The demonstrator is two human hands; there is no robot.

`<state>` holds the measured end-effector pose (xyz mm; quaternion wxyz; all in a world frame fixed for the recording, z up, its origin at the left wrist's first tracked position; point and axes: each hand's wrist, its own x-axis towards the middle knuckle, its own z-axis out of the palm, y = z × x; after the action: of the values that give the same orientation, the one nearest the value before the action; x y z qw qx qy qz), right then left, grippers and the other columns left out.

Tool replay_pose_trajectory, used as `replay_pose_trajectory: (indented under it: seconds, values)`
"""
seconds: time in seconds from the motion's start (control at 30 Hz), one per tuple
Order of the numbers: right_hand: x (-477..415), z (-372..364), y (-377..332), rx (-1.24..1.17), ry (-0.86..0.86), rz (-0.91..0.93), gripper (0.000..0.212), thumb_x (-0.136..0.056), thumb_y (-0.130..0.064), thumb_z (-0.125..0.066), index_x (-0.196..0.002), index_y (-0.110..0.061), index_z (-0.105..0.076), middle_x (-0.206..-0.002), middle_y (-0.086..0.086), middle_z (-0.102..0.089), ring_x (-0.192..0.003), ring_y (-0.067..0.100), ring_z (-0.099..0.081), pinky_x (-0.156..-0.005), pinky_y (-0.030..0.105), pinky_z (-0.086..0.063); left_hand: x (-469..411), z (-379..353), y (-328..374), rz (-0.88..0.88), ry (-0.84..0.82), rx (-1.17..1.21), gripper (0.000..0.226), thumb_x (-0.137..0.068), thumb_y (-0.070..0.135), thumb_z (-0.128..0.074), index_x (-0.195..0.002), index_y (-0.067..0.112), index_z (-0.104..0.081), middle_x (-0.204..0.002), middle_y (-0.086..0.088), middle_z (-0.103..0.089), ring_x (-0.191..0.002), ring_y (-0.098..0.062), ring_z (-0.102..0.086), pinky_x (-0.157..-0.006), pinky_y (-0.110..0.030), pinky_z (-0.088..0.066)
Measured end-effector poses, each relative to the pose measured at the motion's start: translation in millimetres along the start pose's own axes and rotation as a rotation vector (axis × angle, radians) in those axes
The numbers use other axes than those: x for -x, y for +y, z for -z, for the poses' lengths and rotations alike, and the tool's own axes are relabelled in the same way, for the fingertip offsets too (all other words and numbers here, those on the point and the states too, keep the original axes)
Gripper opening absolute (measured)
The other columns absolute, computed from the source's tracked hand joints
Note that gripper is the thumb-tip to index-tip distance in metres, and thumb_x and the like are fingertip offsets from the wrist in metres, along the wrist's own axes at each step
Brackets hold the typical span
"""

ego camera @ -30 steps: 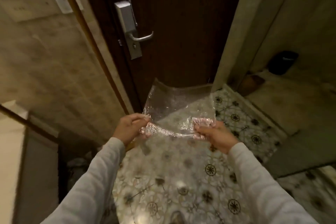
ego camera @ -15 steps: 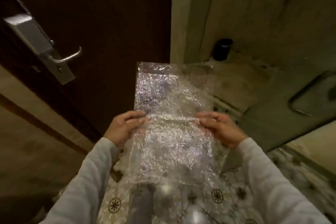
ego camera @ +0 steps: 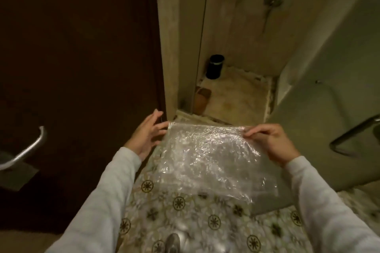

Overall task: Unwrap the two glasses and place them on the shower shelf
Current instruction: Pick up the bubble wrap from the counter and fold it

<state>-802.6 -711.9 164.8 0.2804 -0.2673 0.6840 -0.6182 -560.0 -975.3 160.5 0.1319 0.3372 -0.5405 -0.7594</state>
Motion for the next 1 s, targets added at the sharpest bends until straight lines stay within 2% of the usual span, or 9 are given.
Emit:
replay_pose_trajectory:
  seconds: [0.13, 0.3, 0.43, 0.5, 0.57, 0.7, 0.83, 0.9, 1.0]
  values:
    - [-26, -13, -8, -0.011, 0.048, 0.013, 0.048, -0.081, 0.022, -0.062, -0.063, -0.018, -0.082, -0.08, -0.003, -0.08, -0.081, 0.005, -0.074, -0.076, 0.014, -0.056, -50, -15, 18, 0.146, -0.208, 0.005, 0.075, -0.063, 0.066, -0.073, -0.125, 0.029, -0.057, -0.117, -0.008, -0.072, -0.11, -0.028, -0.068, -0.083, -0.041, -0.054]
    - [-54, -2, -8, -0.029, 0.132, 0.014, 0.049, -0.082, 0.023, -0.06, -0.067, -0.018, -0.082, -0.084, -0.002, -0.08, -0.084, 0.007, -0.074, -0.078, 0.016, -0.055, -114, -20, 15, 0.126, -0.305, -0.079, 0.114, -0.041, 0.033, -0.101, -0.14, 0.009, -0.049, -0.126, -0.02, -0.067, -0.114, -0.033, -0.067, -0.104, -0.055, -0.047]
    - [-75, 16, -6, -0.383, 0.127, -0.112, 0.032, -0.091, -0.008, -0.059, -0.117, -0.018, -0.074, -0.076, 0.009, -0.062, -0.06, 0.009, -0.068, -0.065, 0.02, -0.057, -165, -34, 17, 0.076, -0.271, -0.051, 0.118, -0.045, 0.033, -0.101, -0.143, 0.001, -0.043, -0.14, -0.022, -0.057, -0.125, -0.033, -0.06, -0.111, -0.057, -0.04]
    - [-89, 27, -1, -0.591, 0.118, -0.226, 0.039, -0.093, -0.041, -0.057, -0.119, -0.014, -0.065, -0.076, 0.007, -0.054, -0.056, 0.011, -0.068, -0.056, 0.022, -0.058, -185, -50, 27, 0.054, -0.248, -0.041, 0.102, -0.054, 0.024, -0.098, -0.137, -0.003, -0.047, -0.132, -0.022, -0.062, -0.12, -0.032, -0.063, -0.109, -0.056, -0.042]
    - [-110, 42, 5, -0.496, 0.102, -0.292, 0.049, -0.079, -0.06, -0.067, -0.095, -0.013, -0.066, -0.071, 0.004, -0.06, -0.053, 0.009, -0.064, -0.05, 0.02, -0.054, -207, -69, 37, 0.031, -0.23, -0.065, 0.074, -0.064, 0.018, -0.089, -0.127, -0.003, -0.056, -0.118, -0.018, -0.072, -0.112, -0.028, -0.068, -0.107, -0.051, -0.045]
    - [-158, 76, 18, -0.099, 0.055, -0.271, 0.051, -0.058, -0.041, -0.094, -0.09, -0.007, -0.074, -0.092, 0.009, -0.079, -0.089, 0.021, -0.072, -0.091, 0.037, -0.057, -263, -105, 59, -0.016, -0.215, -0.082, 0.036, -0.074, 0.009, -0.081, -0.107, 0.003, -0.066, -0.112, -0.021, -0.073, -0.107, -0.032, -0.071, -0.1, -0.049, -0.05]
    - [-220, 123, 26, -0.151, 0.179, -0.174, 0.069, -0.033, -0.049, -0.101, -0.085, -0.01, -0.081, -0.09, 0.014, -0.079, -0.08, 0.016, -0.075, -0.074, 0.021, -0.06, -319, -142, 83, -0.028, -0.212, -0.039, 0.036, -0.069, 0.01, -0.079, -0.104, 0.007, -0.069, -0.105, -0.015, -0.075, -0.093, -0.024, -0.072, -0.083, -0.036, -0.059]
    - [-252, 145, 29, -0.195, 0.211, -0.142, 0.071, -0.031, -0.05, -0.102, -0.086, -0.009, -0.081, -0.089, 0.013, -0.079, -0.08, 0.015, -0.075, -0.075, 0.019, -0.06, -345, -161, 91, -0.009, -0.26, -0.103, 0.041, -0.068, 0.011, -0.08, -0.107, 0.008, -0.069, -0.105, -0.012, -0.075, -0.094, -0.023, -0.071, -0.087, -0.035, -0.056]
    - [-292, 174, 26, -0.25, 0.175, -0.152, 0.071, -0.034, -0.048, -0.102, -0.09, -0.011, -0.08, -0.096, 0.01, -0.078, -0.087, 0.016, -0.072, -0.082, 0.022, -0.059, -380, -185, 102, 0.01, -0.267, -0.113, 0.032, -0.068, 0.005, -0.078, -0.099, 0.007, -0.069, -0.094, -0.016, -0.077, -0.078, -0.021, -0.074, -0.063, -0.026, -0.06]
